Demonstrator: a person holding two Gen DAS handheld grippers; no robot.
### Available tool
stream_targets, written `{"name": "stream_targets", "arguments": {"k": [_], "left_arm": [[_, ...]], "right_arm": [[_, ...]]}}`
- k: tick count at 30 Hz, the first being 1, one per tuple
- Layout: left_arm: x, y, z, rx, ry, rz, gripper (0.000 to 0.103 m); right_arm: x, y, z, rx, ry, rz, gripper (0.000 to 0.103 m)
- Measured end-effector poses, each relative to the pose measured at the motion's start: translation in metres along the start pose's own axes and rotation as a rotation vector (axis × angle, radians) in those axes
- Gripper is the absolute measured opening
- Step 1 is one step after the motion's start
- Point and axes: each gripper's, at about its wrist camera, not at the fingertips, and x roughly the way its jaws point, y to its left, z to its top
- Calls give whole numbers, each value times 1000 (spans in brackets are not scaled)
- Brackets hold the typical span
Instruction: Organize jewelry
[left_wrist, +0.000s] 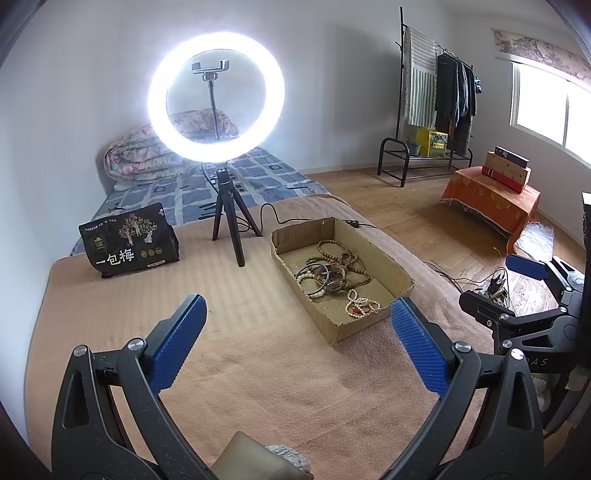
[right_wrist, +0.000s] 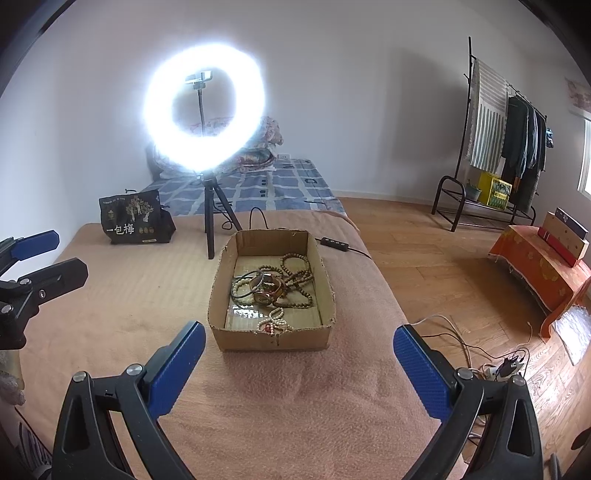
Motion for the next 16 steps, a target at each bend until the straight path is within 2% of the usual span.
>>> {"name": "stream_targets", "arguments": {"k": [9,16], "left_arm": [[0,-2,2,1,-9,9,102],[-8,1,4,4,-55,39,102]], "right_arm": [[1,1,-1,1,8,1,103],[3,0,-3,8,12,1,103]]}}
